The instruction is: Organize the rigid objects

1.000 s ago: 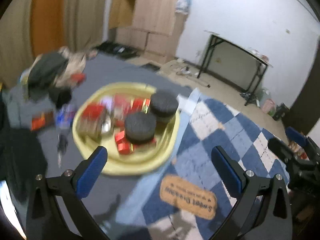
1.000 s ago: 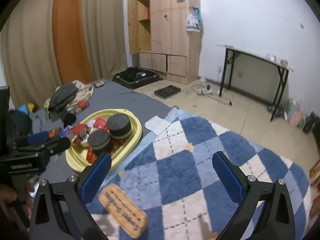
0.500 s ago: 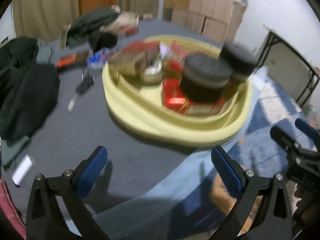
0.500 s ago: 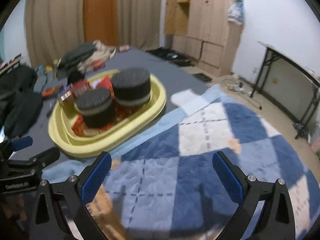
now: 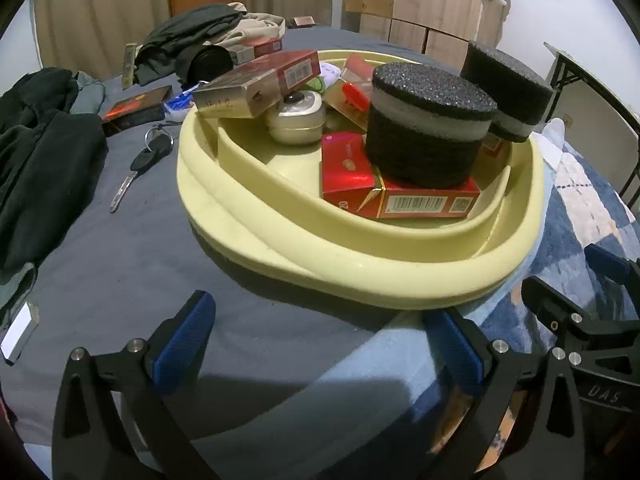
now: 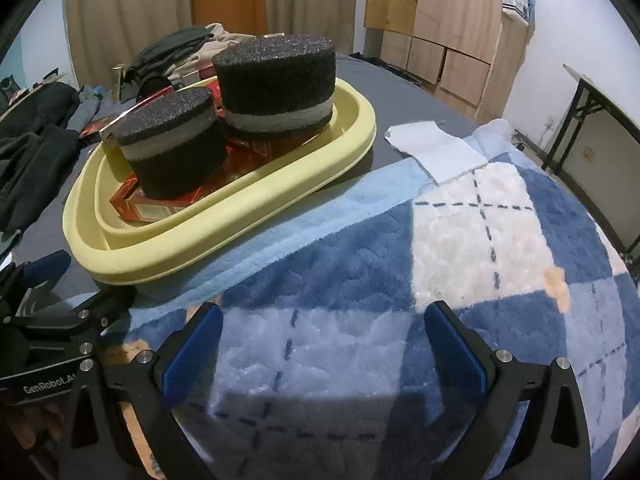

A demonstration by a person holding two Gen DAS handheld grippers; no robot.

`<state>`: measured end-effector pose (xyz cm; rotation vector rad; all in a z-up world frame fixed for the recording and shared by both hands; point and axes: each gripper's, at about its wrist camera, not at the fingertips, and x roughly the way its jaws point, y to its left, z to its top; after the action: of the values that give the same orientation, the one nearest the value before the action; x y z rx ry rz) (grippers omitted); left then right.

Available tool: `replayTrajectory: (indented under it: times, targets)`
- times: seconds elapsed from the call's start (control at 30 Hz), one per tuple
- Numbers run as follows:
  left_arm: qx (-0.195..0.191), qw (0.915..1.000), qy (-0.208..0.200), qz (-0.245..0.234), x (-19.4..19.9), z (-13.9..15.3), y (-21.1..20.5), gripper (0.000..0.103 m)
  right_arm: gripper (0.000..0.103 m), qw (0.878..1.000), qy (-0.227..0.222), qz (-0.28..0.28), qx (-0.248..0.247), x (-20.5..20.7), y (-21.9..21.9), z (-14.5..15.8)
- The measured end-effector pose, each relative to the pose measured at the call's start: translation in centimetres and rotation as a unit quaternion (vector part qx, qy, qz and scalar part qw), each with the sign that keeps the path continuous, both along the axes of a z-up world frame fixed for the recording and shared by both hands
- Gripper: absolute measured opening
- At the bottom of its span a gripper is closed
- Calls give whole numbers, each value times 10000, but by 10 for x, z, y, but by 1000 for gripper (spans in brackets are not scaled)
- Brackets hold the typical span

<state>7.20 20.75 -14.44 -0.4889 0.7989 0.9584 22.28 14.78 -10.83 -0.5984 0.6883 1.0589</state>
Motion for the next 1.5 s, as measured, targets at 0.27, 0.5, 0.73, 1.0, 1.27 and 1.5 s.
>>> replayTrajectory:
  times: [0.27, 0.5, 0.73, 1.0, 1.27, 1.5]
  targets:
    - [-57, 10000, -70, 5, -3, 0, 1, 103, 103, 10000, -13, -2, -32, -3, -1, 0]
    - [-57, 10000, -69, 6, -3, 0, 1, 103, 103, 10000, -9, -1, -37, -3, 0, 0]
    - [-57, 10000, -70, 6, -3, 0, 1, 103, 103, 10000, -11, -2, -36, -3, 0, 0]
    - [-59, 10000, -73, 6, -3, 0, 1, 103, 103, 10000, -9, -1, -38, -3, 0, 0]
    - [-60, 10000, -69, 6, -3, 0, 1, 103, 103, 10000, -8, 0, -37, -3, 0, 0]
    - [-59, 10000, -69, 6, -3, 0, 1, 103, 103, 10000, -10, 0, -36, -3, -1, 0]
